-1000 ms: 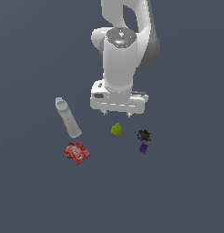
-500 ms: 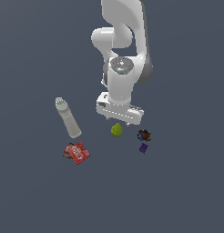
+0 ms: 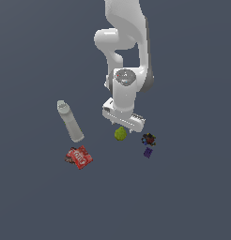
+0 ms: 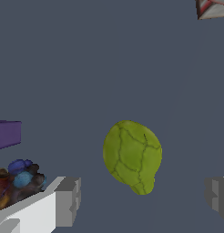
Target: Pick up a designated object from a clutter of objects.
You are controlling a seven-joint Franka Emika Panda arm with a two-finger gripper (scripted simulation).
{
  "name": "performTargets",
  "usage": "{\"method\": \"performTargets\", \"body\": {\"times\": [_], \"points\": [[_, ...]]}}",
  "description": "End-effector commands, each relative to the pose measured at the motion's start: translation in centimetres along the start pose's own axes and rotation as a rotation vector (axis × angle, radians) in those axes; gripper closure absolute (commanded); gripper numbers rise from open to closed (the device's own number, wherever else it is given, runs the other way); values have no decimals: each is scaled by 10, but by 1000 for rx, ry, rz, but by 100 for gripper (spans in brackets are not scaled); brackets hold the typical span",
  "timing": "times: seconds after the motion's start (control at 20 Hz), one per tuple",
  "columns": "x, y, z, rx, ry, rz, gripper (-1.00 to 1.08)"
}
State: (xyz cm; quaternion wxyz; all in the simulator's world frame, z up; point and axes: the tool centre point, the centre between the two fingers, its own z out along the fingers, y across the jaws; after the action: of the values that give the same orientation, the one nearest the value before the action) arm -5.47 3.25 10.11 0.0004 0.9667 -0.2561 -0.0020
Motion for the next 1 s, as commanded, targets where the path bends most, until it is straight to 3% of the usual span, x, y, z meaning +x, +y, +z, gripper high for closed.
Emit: {"method": "performTargets", "body": {"times": [0.0,0.5,0.95], "points": [[-3,1,6,1,3,23,-92],[-5,2,14,1,3,34,-92],[-6,3,49,2,3,37,-92]]}}
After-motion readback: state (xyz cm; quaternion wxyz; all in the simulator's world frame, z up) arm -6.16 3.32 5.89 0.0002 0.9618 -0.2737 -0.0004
